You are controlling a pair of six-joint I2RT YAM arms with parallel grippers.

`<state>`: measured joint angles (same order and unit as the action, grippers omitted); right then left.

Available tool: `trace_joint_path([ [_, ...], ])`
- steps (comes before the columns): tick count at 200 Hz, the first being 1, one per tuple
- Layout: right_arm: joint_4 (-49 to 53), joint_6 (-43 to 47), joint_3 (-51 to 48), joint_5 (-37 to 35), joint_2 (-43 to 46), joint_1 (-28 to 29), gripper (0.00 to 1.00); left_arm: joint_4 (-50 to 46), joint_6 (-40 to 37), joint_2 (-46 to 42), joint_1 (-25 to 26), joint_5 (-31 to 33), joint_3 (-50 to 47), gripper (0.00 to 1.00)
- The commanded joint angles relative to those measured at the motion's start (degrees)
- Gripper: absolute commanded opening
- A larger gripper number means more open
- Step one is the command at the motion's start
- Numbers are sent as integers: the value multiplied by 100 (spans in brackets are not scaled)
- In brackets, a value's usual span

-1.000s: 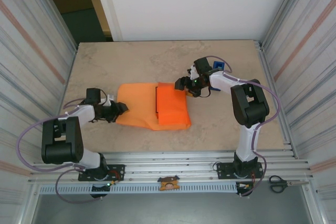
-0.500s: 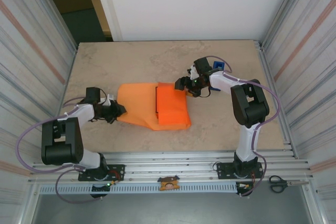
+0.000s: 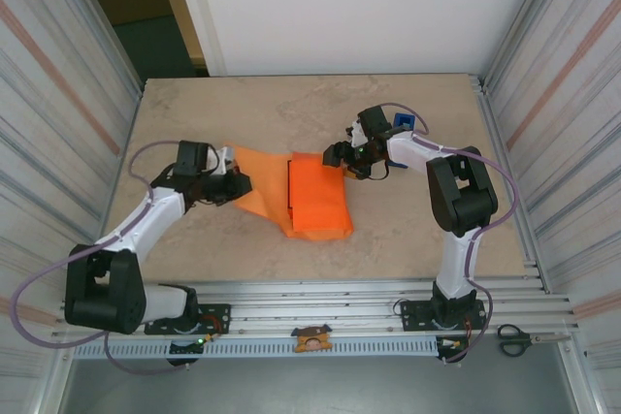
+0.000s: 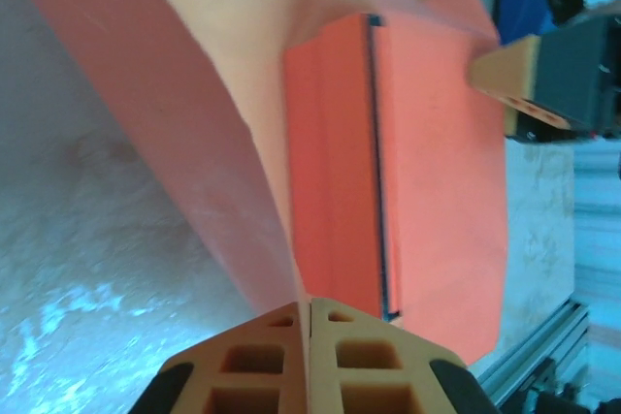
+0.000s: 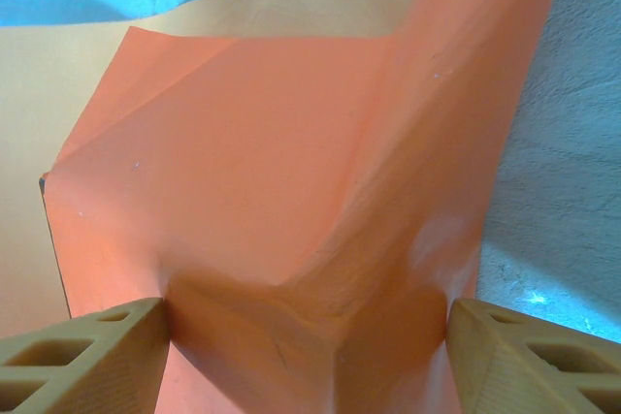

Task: Wrap the gift box in paper
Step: Second fold the wrapping paper around the gift box.

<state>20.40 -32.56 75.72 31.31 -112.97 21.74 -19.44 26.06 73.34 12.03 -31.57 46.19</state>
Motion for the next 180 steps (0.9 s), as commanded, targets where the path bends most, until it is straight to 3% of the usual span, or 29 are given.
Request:
trace_joint_path([
  [1, 909, -14, -337, -805, -217, 40, 73, -332, -629, -181, 446, 705, 442, 1],
  [80, 904, -49, -326, -820, -199, 59, 73, -1153, -1796, 784, 1660, 749, 1858, 2],
  [180, 896, -84, -347, -819, -165, 76, 73, -1549, -2489, 2155, 2180, -362, 3056, 2],
])
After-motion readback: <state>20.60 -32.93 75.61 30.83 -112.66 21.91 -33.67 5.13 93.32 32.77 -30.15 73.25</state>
